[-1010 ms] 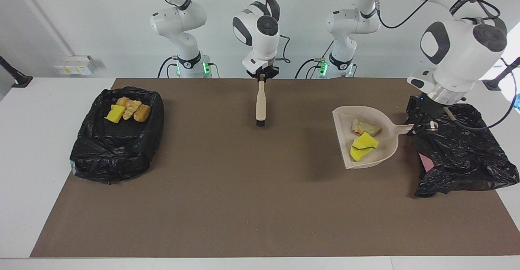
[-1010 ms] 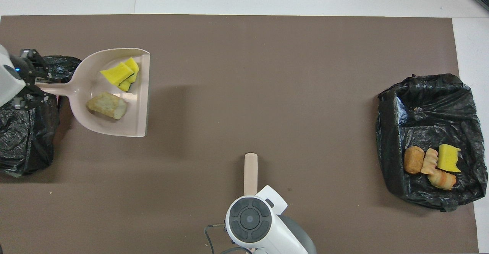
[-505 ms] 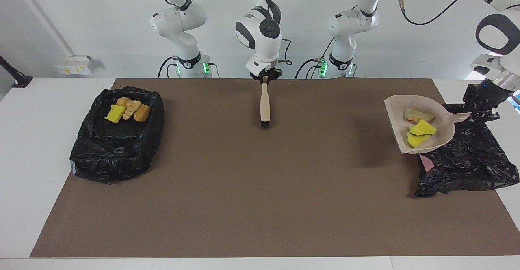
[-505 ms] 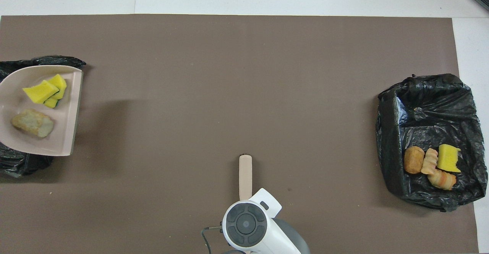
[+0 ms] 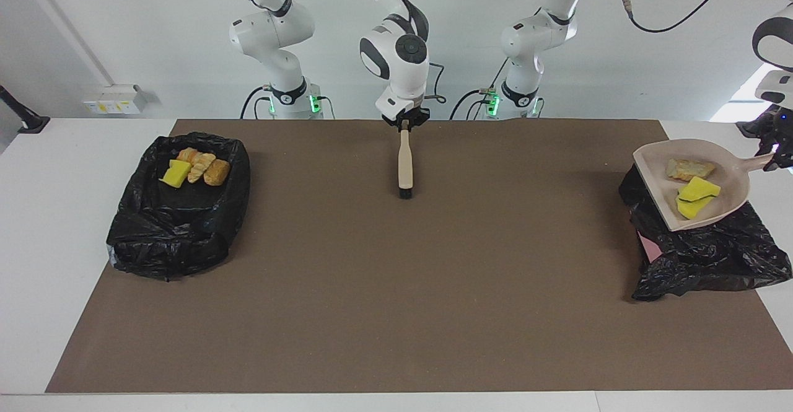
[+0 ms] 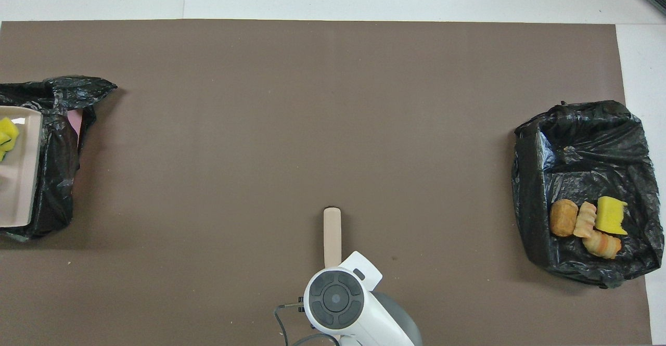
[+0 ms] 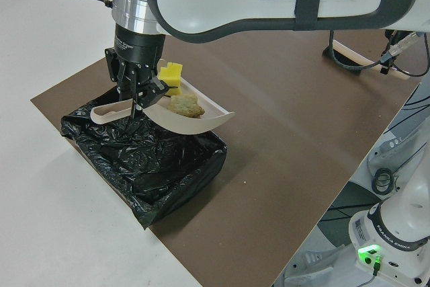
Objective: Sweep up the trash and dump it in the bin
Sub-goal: 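Tip the dustpan with the left gripper to dump trash into the bag, then lay the brush on the mat and withdraw the right gripper, then bring the empty dustpan with the left gripper back beside the brush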
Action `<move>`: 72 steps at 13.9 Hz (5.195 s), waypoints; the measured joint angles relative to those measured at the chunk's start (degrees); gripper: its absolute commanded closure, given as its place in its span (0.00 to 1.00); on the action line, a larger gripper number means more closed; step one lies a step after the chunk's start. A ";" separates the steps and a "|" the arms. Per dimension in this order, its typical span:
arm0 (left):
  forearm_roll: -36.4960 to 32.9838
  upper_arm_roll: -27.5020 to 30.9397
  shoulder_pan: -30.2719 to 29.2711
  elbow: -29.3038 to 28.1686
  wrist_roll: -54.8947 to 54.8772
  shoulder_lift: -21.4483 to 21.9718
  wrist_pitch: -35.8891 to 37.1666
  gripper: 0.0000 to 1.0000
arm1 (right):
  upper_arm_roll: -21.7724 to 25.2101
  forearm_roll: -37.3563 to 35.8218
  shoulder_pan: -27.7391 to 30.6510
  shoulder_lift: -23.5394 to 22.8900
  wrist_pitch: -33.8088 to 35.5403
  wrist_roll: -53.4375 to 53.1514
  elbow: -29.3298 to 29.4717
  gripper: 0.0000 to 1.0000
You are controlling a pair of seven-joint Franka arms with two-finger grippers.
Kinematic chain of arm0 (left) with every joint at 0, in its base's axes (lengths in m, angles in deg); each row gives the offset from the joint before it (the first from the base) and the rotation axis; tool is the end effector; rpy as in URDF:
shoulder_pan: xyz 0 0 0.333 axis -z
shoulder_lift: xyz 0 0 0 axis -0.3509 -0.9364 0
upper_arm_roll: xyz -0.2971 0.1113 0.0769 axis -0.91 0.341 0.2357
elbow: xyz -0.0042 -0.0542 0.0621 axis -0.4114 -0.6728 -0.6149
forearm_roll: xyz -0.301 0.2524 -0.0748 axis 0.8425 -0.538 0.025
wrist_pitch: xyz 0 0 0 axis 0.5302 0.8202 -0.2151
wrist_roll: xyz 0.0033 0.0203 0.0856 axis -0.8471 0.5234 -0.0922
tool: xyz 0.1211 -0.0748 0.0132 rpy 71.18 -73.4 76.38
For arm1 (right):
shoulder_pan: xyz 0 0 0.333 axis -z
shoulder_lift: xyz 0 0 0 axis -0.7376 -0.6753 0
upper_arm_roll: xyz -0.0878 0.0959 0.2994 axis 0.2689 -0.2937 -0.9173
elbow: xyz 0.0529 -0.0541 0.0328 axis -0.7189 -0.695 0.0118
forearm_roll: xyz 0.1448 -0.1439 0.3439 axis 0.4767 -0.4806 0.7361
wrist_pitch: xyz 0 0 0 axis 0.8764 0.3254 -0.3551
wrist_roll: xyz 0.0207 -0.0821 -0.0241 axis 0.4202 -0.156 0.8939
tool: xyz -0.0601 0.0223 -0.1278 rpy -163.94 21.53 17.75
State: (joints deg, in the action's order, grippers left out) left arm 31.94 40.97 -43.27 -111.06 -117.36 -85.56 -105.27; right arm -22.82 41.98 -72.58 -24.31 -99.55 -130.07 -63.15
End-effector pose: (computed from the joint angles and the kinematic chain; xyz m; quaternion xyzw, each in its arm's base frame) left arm 0.5710 0.2951 0.5245 -0.6684 0.7236 0.1220 0.1214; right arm 0.3152 0.3939 0.3159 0.9932 0.0034 -0.1168 0.0007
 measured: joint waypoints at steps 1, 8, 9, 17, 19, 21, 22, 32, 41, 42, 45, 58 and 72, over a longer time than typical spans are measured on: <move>-3.24 -0.19 0.00 0.00 0.57 -0.02 -0.46 1.00 | 0.26 -1.20 1.19 -0.02 -0.03 0.76 0.91 0.00; -24.97 -1.87 2.46 -0.01 12.41 0.00 -2.38 1.00 | 0.94 -12.03 17.36 -0.12 -0.03 7.80 10.70 0.00; -26.95 -1.87 2.97 -0.02 13.29 0.01 -2.52 1.00 | 1.00 -13.71 19.14 -0.18 -0.03 8.95 11.91 0.00; -35.23 -1.95 4.97 -0.76 16.39 2.67 -4.54 1.00 | 16.79 -19.36 20.90 1.99 7.70 24.64 21.99 0.00; -38.73 -1.96 5.91 -0.77 17.12 4.04 -4.56 1.00 | 20.04 -19.35 21.03 4.10 10.70 26.31 23.09 0.00; -40.72 -2.02 6.16 -0.87 18.29 5.05 -4.56 1.00 | 22.39 -19.35 20.99 6.35 13.23 27.88 23.84 0.00; -41.54 -1.98 6.16 -1.07 19.07 5.35 -4.56 1.00 | 23.75 -18.95 20.97 7.17 14.97 29.85 24.71 0.00; -49.19 -2.28 16.00 -2.27 27.72 7.29 6.77 1.00 | 31.20 -12.57 21.45 8.41 37.56 37.38 41.56 0.00; -32.05 -2.23 16.49 -3.42 28.94 7.75 9.88 1.00 | 31.20 -10.65 21.61 7.75 36.93 37.27 40.81 0.00; -28.99 -2.32 16.53 -3.64 29.27 7.87 10.89 1.00 | 31.20 -10.66 21.61 7.75 36.81 37.27 40.77 0.00; -21.01 -2.45 16.98 -6.83 33.42 9.17 12.34 1.00 | 31.19 -10.66 21.61 7.66 36.12 37.38 40.71 0.00; 4.11 -2.95 40.33 -21.09 85.32 13.64 12.60 1.00 | 30.27 -10.51 22.77 7.19 36.01 37.39 40.70 0.00; 18.74 -2.97 59.37 1.45 128.34 -11.49 7.21 1.00 | 30.14 -10.51 22.77 8.02 36.01 37.22 38.79 0.00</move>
State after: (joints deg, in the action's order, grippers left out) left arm 50.68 38.00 16.10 -109.61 10.97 -97.04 -98.06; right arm 7.32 31.47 -49.81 -16.29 -63.55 -92.85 -24.37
